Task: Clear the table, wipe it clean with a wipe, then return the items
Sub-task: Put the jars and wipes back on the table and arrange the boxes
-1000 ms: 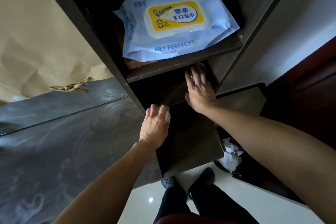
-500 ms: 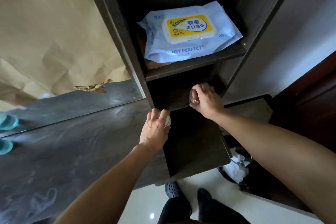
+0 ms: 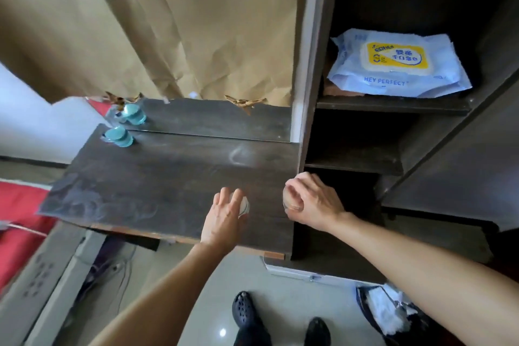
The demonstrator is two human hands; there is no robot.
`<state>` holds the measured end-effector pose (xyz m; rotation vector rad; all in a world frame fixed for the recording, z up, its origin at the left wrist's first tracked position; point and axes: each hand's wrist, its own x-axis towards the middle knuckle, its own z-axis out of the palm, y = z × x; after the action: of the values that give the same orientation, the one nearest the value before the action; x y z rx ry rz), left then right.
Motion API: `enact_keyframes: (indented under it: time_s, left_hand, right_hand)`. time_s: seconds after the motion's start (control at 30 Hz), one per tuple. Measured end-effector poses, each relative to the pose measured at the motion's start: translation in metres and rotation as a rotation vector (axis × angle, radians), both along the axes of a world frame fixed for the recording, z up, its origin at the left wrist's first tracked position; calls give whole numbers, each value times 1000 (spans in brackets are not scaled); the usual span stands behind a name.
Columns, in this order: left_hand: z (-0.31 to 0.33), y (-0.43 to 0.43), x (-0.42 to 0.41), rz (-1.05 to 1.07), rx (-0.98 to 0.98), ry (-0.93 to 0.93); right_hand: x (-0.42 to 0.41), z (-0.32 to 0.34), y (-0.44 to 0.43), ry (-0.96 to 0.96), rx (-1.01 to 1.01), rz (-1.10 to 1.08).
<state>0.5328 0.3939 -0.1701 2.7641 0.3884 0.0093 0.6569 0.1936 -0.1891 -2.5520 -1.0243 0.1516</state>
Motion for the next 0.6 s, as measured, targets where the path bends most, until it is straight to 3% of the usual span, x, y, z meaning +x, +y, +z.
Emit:
enact_keyframes:
  time_s: [0.23, 0.6]
  left_hand:
    - [6, 100, -69, 213, 2, -35]
    - [15, 305, -140, 288, 49, -31]
  right_hand:
    - [-27, 6, 117, -57, 33, 151]
    - [-69, -1, 331, 39, -8, 153]
